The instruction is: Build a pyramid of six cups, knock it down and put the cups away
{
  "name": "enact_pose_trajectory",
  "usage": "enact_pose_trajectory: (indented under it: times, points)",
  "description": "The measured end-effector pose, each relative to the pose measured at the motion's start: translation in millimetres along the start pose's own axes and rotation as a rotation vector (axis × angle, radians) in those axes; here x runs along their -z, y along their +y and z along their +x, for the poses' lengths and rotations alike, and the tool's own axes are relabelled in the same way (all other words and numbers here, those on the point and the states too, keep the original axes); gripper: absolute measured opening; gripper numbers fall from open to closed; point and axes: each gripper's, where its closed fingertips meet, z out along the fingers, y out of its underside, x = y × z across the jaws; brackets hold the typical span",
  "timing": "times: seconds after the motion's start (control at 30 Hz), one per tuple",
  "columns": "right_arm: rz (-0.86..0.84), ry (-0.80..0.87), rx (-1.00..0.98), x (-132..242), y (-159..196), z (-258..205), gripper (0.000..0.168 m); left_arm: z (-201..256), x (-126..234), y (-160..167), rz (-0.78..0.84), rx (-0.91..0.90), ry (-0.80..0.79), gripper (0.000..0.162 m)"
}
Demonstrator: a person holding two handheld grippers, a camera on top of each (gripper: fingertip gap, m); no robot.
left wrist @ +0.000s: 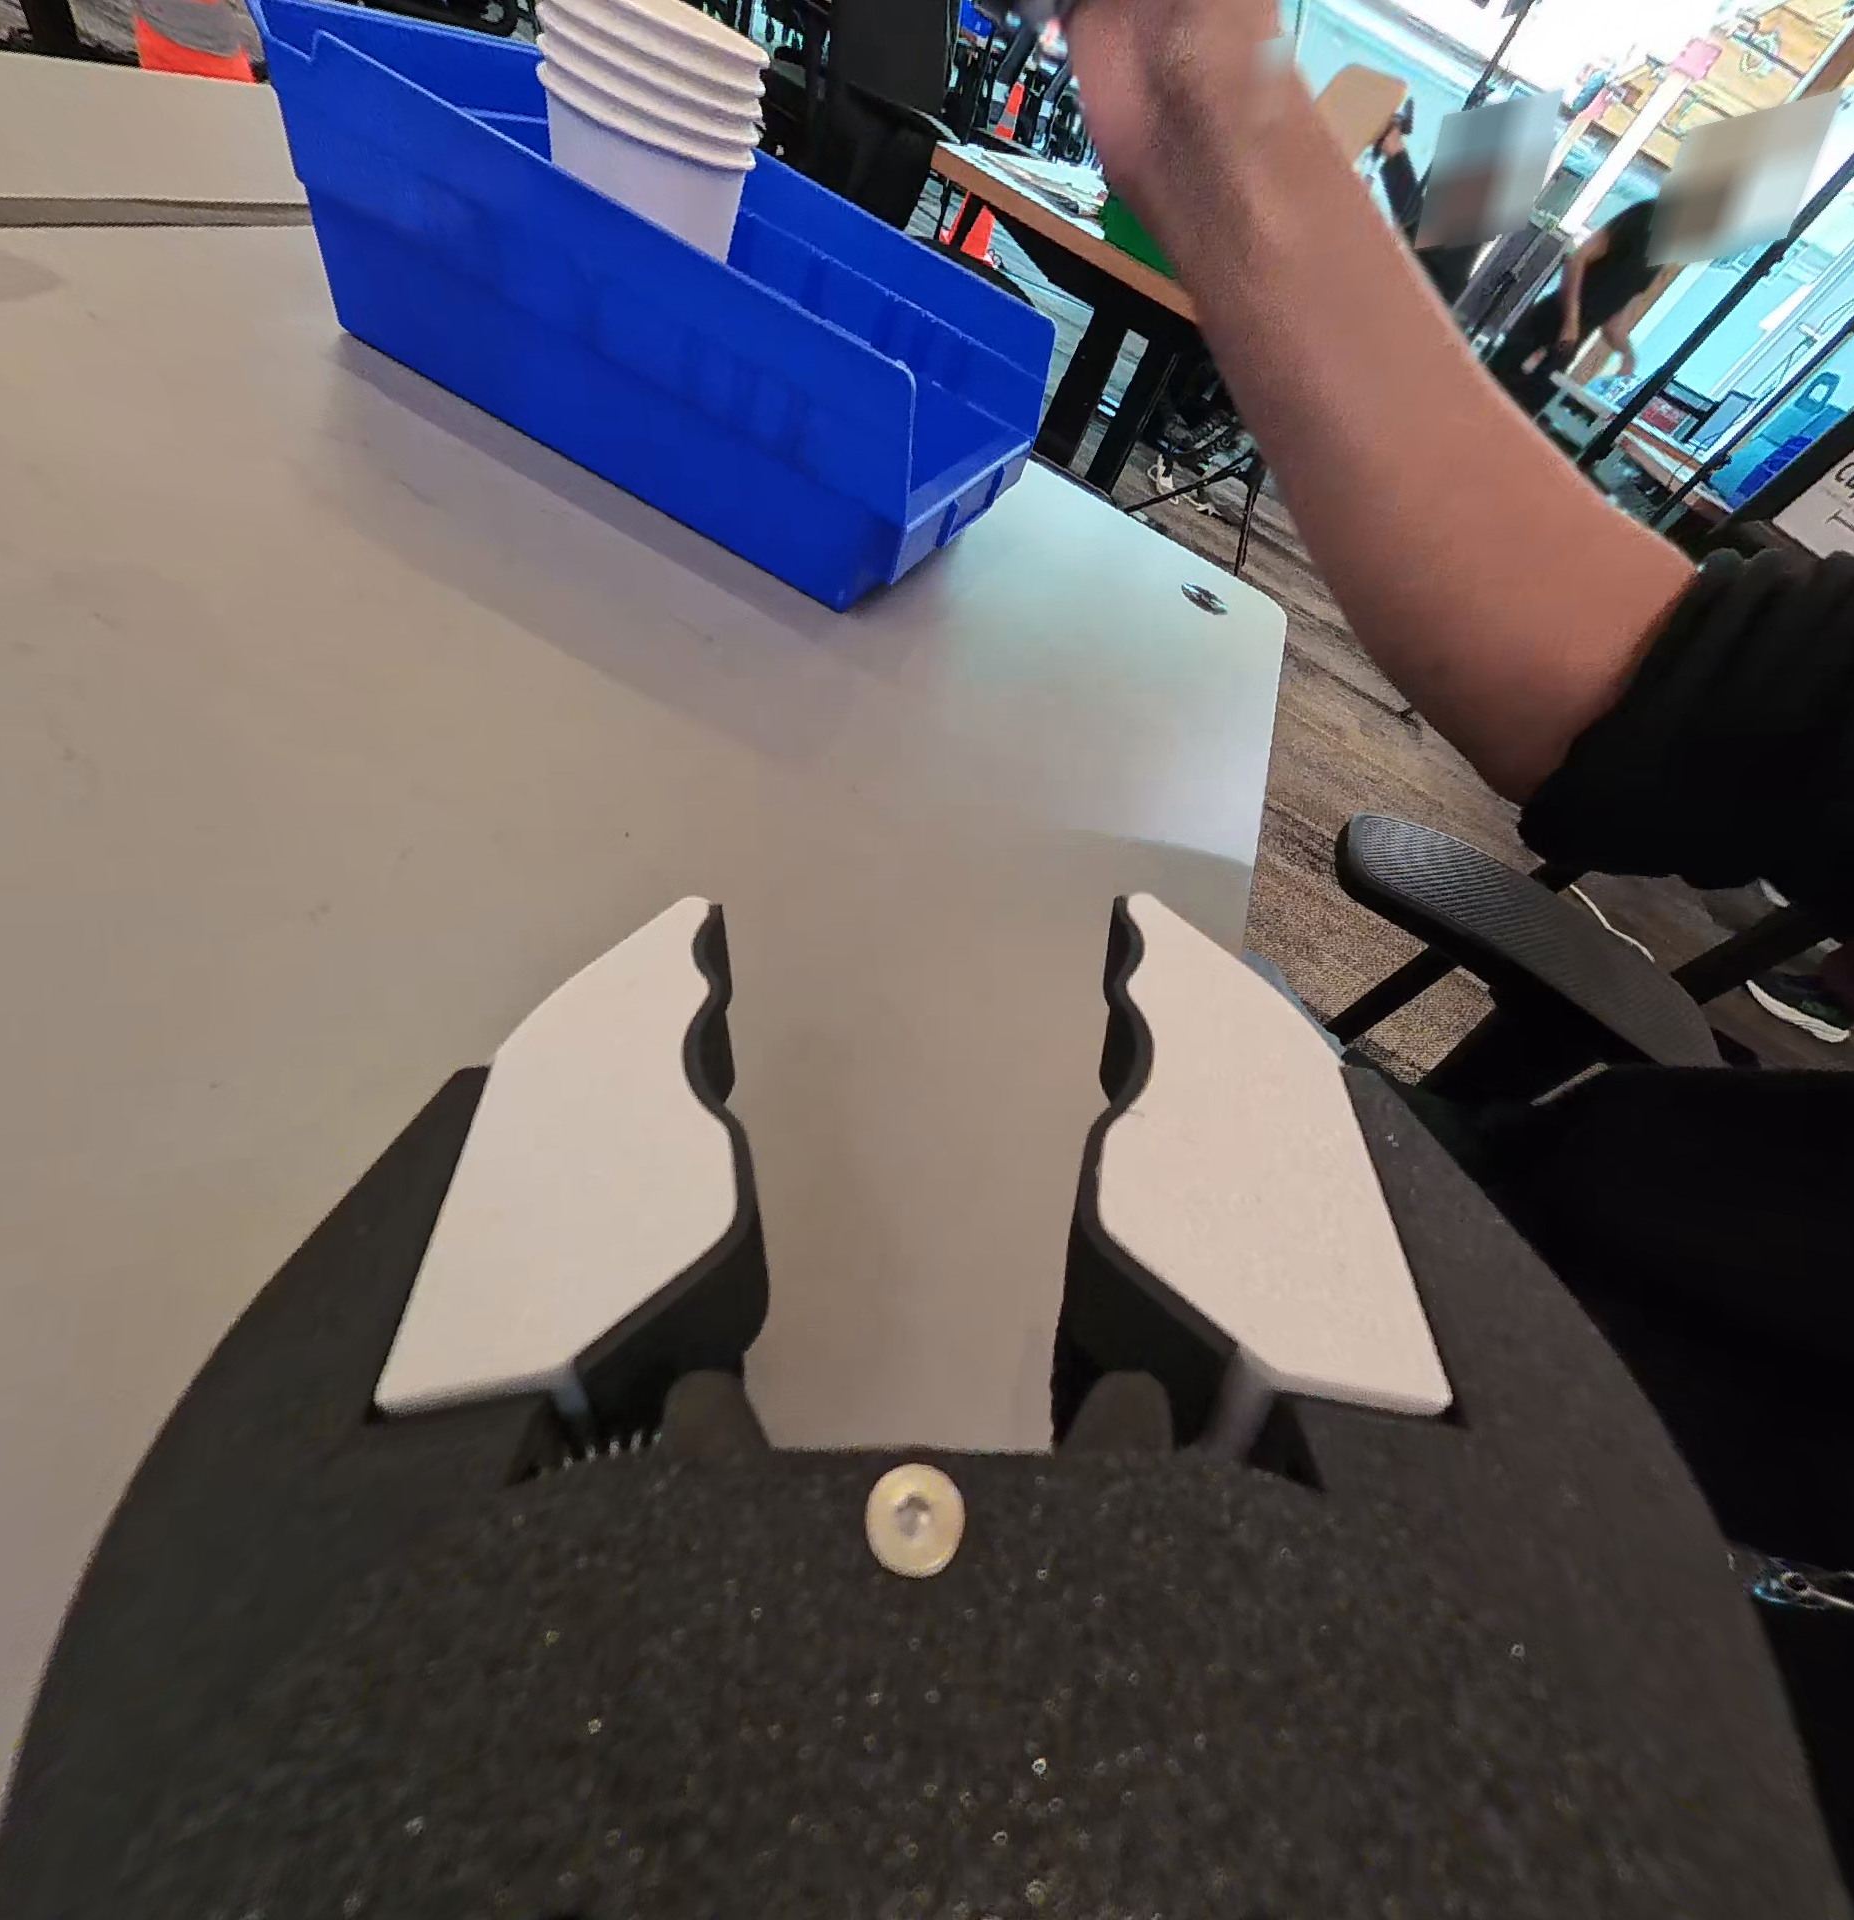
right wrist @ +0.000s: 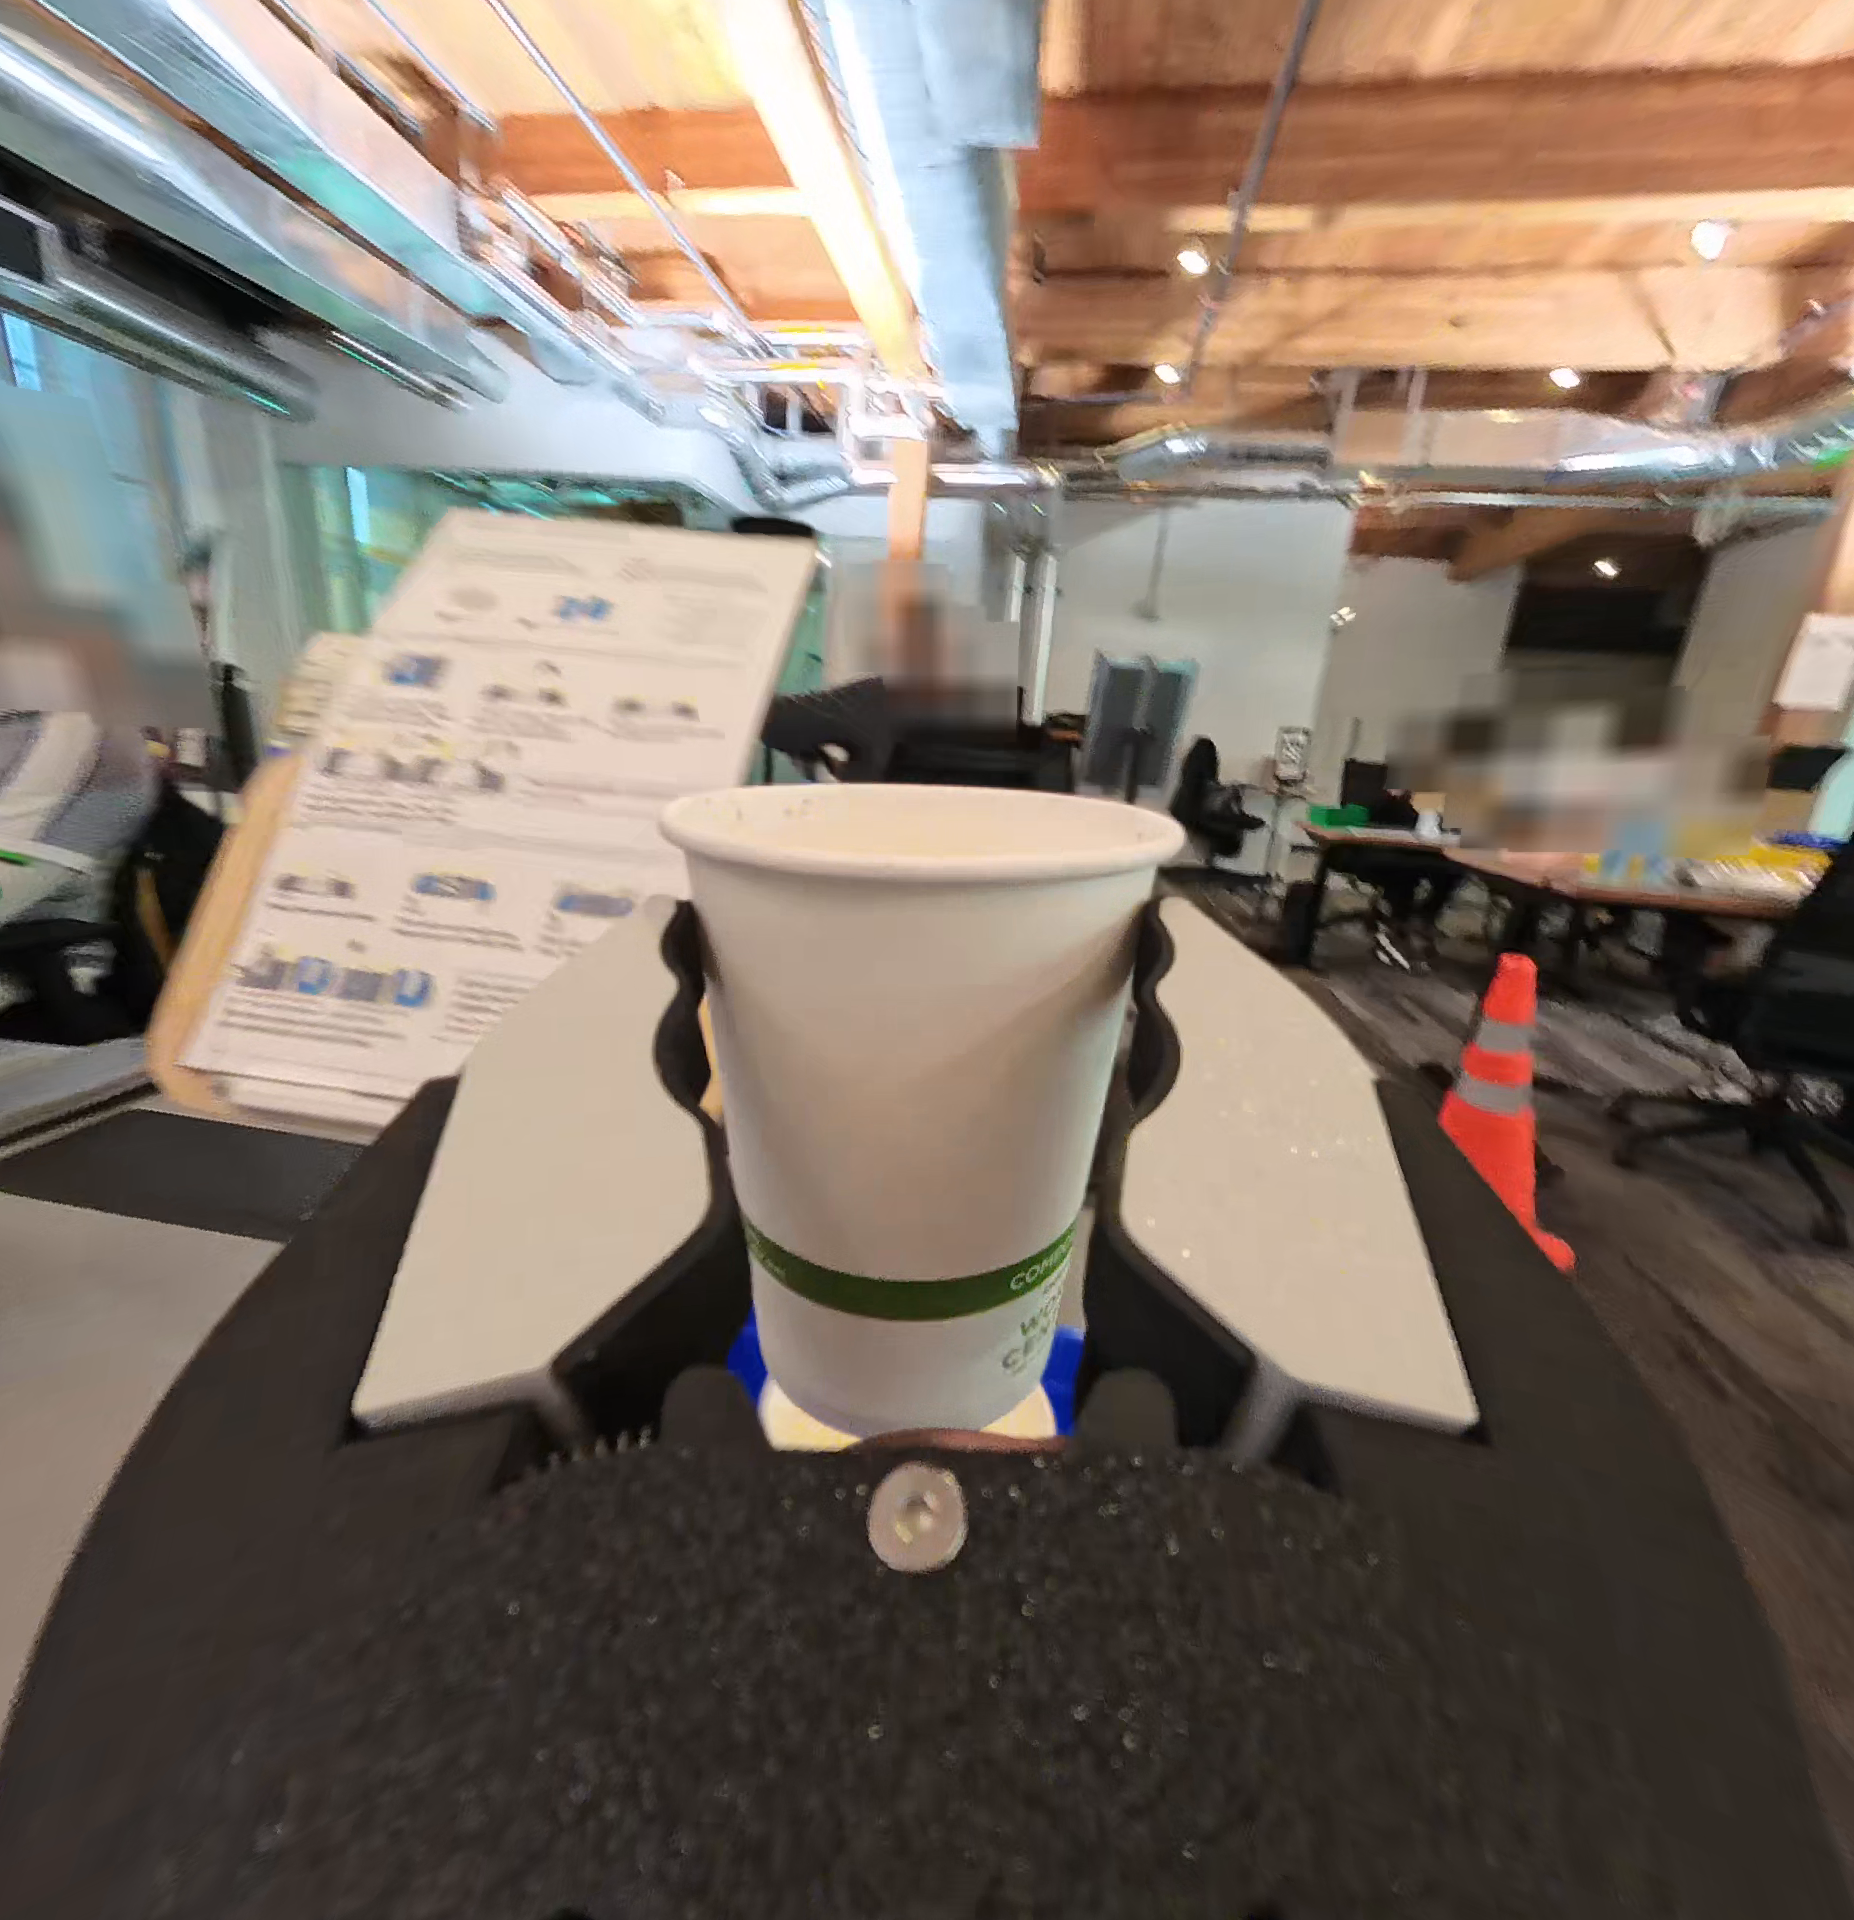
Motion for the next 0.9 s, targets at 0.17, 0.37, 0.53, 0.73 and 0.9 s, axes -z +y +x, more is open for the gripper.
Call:
enact_pose_trajectory:
  times: [0.17,0.37,0.53,0.73,0.9]
  points:
    - [-0.062,0.044,-0.085,-16.3,66.1,19.6,0.078,-2.0,-2.2,1.3,-0.009,-0.003,-0.005,0.069]
    - [-0.256,0.069,-0.069,-34.1,120.1,14.7,0.080,-5.8,-4.9,4.4,-0.023,0.007,-0.005,0.069]
    - [-0.432,0.078,-0.067,-23.0,160.8,9.4,0.080,-6.5,-5.5,6.6,-0.031,0.004,-0.003,0.070]
    - [-0.613,0.027,-0.104,-0.7,180.8,2.3,0.081,-2.9,-6.8,7.8,-0.039,-0.002,0.005,0.070]
    - [-0.726,-0.023,-0.094,21.1,177.6,6.0,0.094,-3.3,-6.2,5.8,-0.031,-0.012,-0.011,0.070]
